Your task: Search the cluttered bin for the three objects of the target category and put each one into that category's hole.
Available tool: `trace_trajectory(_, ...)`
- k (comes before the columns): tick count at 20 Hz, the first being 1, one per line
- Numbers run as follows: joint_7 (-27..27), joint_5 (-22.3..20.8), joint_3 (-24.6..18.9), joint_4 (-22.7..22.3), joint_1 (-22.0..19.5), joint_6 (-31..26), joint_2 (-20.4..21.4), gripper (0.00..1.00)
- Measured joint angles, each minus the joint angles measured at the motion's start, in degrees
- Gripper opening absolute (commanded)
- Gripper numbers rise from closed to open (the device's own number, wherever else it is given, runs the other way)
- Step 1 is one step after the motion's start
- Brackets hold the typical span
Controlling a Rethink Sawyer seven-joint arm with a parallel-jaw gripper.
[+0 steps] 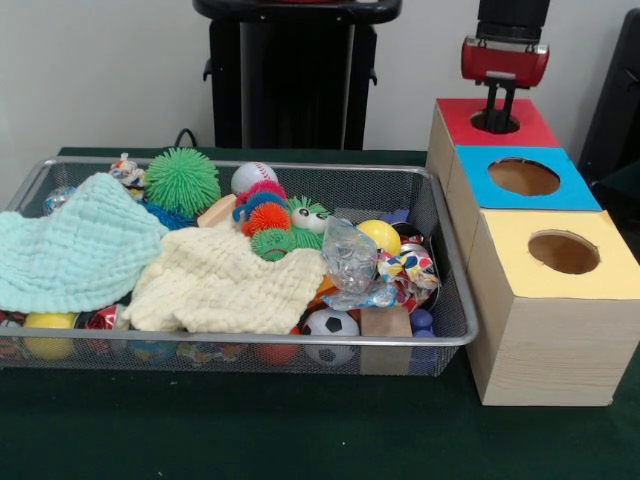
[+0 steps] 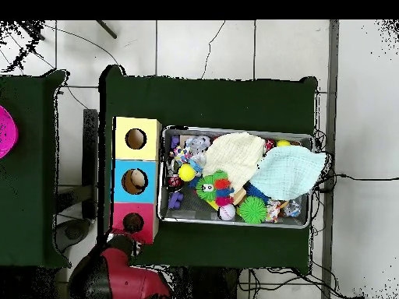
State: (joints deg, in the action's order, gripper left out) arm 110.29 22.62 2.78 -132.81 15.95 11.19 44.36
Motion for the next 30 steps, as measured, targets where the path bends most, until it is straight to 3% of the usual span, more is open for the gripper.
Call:
trace_trajectory(6, 0.00, 0.09, 5.30, 0.44, 3.46, -11.60, 6.72, 0.00)
trace_trajectory(10, 0.00, 0.08, 6.94, 0.46, 4.17, -16.42, 9.83, 0.00)
trace_trajectory(19, 0.00, 0.05, 8.24, 0.54, 3.65, -17.96, 12.92, 0.00)
trace_trajectory(23, 0.00, -0.74, 8.72, 0.66, 0.92, -17.95, 13.94, 0.00)
trace_trajectory(30, 0.00, -7.71, 11.26, 2.66, -5.25, -17.99, 14.73, 0.00)
